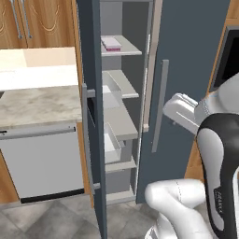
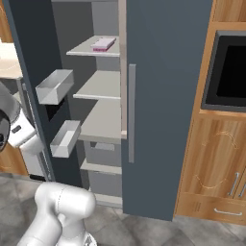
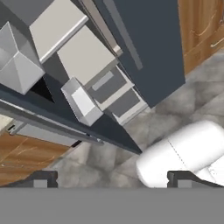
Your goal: The ice cube tray has been filled with water. Take the tray and place it in the freezer to make ice. Close the freezer door after placing the tray.
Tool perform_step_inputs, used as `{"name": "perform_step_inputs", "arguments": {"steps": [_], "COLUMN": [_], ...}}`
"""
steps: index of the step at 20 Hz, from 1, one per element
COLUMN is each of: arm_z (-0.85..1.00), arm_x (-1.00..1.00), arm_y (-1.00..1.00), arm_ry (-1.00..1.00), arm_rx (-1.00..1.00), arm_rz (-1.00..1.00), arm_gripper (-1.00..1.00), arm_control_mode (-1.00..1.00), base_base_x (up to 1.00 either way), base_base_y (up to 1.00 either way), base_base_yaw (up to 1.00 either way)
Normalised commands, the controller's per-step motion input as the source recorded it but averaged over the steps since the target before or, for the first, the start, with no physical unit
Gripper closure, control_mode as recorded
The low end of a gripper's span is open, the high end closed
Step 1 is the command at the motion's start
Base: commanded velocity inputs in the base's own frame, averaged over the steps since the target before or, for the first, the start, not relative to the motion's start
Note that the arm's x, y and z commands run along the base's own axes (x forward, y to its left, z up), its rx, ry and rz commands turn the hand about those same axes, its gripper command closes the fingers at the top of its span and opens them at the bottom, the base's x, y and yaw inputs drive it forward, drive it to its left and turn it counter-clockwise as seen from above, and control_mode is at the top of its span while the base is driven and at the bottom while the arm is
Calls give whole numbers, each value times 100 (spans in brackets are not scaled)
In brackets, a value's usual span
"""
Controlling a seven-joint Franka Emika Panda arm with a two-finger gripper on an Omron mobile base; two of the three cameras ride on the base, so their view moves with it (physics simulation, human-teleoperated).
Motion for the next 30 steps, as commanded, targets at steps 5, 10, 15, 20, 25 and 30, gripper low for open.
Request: {"name": "perform_step_inputs", "arguments": {"steps": [5, 10, 15, 20, 25, 30], "arm_z": [-6, -9, -19, -35, -41, -32], "arm_x": [0, 12, 26, 35, 47, 49], "arm_y": [0, 12, 36, 41, 37, 39], "arm_ry": [6, 3, 4, 7, 15, 15], "arm_rx": [-33, -32, -31, -31, -25, -22], "arm_rz": [12, 12, 12, 12, 14, 11], "arm_gripper": [-100, -100, -100, -100, -100, -100], "arm_control_mode": [-100, -100, -100, -100, -100, -100], "base_base_x": [0, 0, 0, 0, 0, 0], "base_base_y": [0, 0, 0, 0, 0, 0], "base_base_yaw": [0, 0, 0, 0, 0, 0]}}
